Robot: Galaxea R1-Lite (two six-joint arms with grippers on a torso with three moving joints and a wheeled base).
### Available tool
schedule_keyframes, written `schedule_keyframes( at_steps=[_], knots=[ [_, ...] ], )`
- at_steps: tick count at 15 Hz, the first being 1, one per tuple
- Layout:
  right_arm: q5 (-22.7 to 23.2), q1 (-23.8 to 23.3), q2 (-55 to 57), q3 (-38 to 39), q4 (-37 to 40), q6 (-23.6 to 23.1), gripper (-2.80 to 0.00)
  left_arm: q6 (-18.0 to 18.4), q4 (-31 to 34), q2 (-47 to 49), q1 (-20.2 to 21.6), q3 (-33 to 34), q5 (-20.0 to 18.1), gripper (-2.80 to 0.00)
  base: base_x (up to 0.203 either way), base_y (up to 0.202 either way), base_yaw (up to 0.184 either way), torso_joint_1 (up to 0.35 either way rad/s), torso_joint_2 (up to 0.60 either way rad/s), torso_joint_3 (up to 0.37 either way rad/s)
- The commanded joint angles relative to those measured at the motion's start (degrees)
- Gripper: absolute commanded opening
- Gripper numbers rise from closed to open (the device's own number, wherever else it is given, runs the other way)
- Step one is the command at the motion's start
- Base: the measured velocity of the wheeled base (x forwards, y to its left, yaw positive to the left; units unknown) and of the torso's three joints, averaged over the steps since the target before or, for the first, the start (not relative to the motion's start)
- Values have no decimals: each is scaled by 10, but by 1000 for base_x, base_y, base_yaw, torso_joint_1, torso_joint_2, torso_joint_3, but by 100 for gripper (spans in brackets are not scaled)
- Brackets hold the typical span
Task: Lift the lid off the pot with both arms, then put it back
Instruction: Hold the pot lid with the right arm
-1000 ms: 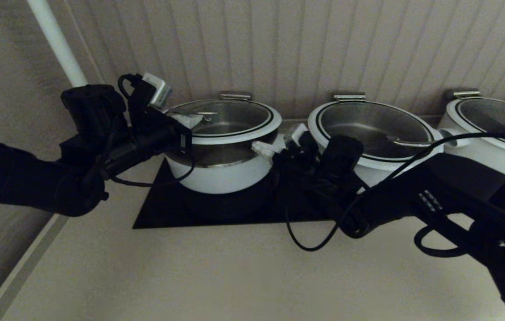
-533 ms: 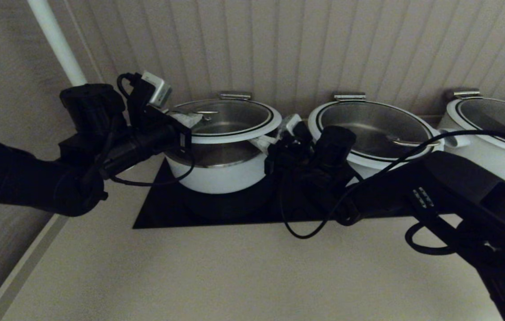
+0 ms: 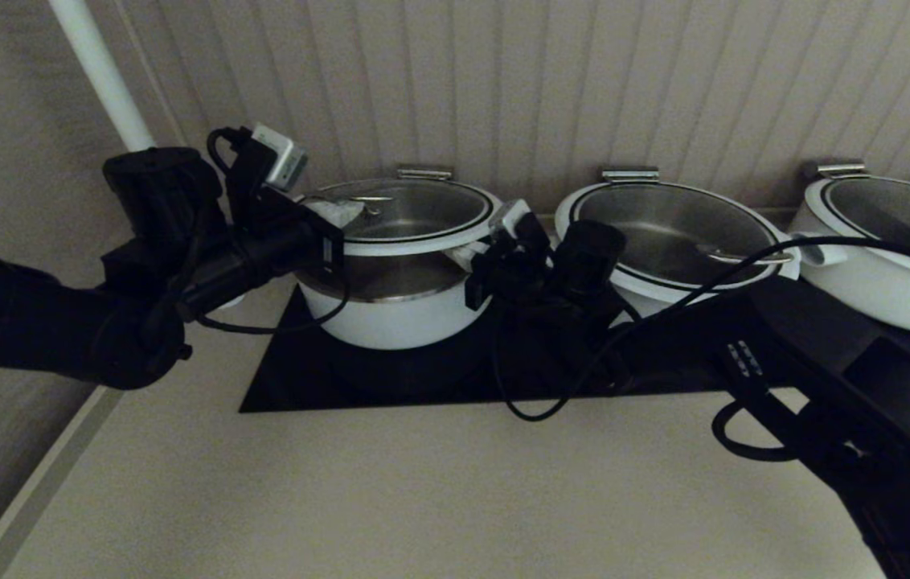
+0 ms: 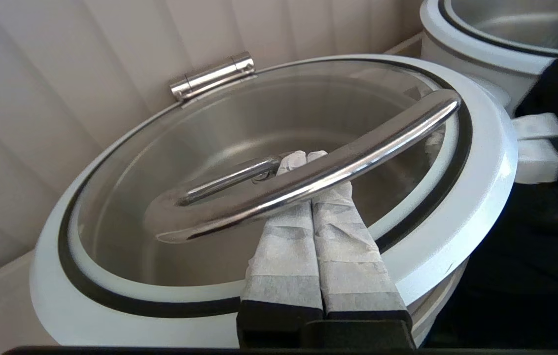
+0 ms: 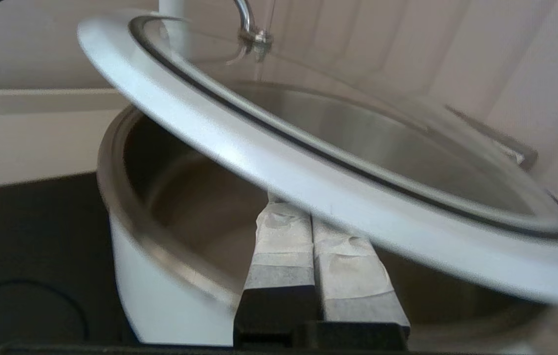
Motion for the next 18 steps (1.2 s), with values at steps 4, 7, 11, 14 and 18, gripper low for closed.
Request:
schedule_keyframes(
  at_steps=[4, 7, 11, 14, 18],
  knots=[
    [0, 0, 19, -71, 34, -1, -280, 1, -3, -5, 0, 11, -1, -280, 0, 0, 0, 0, 0, 0],
    [0, 0, 18, -71, 34, -1, -280, 1, -3, -19, 0, 38, 0, -280, 0, 0, 0, 0, 0, 0],
    [0, -1, 17, -71, 34, -1, -280, 1, -2, -42, 22, 59, -2, -280, 0, 0, 0, 0, 0, 0],
    [0, -2, 17, -71, 33, -1, -280, 1, -2, -64, 35, 76, -3, -280, 0, 0, 0, 0, 0, 0],
    [0, -4, 17, -72, 33, -1, -280, 1, -2, -93, 46, 111, -5, -280, 0, 0, 0, 0, 0, 0]
  ],
)
